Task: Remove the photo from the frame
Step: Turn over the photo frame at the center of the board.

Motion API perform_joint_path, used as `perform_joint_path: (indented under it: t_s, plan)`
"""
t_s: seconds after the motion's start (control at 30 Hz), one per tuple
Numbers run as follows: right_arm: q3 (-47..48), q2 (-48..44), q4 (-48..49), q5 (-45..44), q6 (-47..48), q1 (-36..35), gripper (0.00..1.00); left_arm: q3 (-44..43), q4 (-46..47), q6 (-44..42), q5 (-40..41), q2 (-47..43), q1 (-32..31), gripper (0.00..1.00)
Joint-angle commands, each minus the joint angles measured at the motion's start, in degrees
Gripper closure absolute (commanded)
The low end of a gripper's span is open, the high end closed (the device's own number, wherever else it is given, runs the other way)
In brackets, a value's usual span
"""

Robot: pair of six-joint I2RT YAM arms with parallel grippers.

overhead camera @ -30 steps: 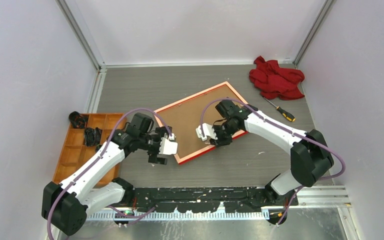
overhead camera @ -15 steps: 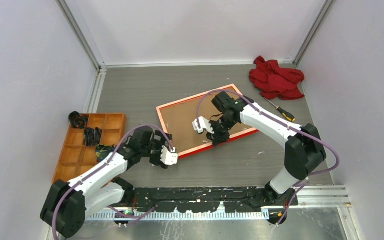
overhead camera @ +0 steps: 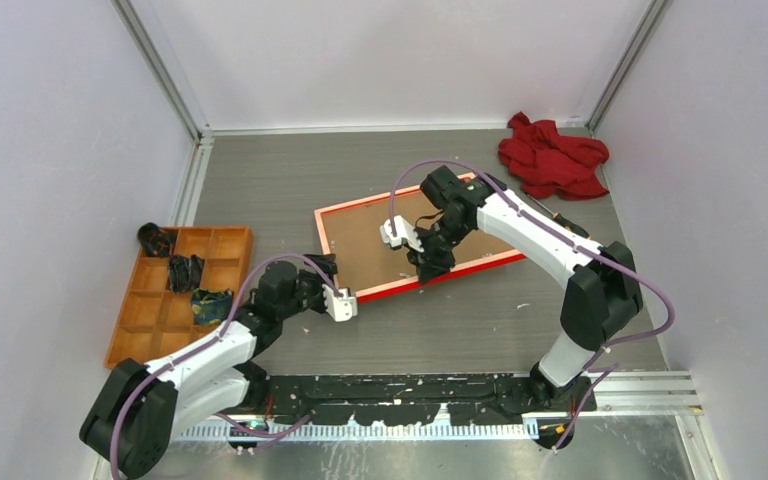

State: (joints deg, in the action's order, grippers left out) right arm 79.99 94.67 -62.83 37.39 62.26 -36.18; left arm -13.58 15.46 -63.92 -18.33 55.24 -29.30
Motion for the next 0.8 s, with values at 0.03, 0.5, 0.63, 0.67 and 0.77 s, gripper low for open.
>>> perform_joint_path:
  t_s: [0.03,0.5,0.63,0.67,0.77]
  plan:
    - [5.88,0.4,-3.64,4.85,-1.69,0.63,0.99,0.66,9.48,3.37,0.4,-2.12,-0.38,0.35]
    - [7.74,-0.42,-4.04,1.99,-3.02,2.54,0.67,-0.23,11.78,5.29,1.22,-2.43,-0.67,0.78]
    - [4.35,-3.33,-0.84,-4.54,-1.33,2.61,0.53,-0.61,11.7,6.27,1.16,-2.34,-0.67,0.78]
    - [3.06,-4.3,0.56,-6.32,-1.15,2.5,0.5,-0.77,11.53,6.41,1.13,-2.27,-0.67,0.78]
    - [-0.03,-7.09,3.2,-9.93,0.36,2.36,0.43,-1.81,9.86,6.76,1.12,-2.16,-0.67,0.78]
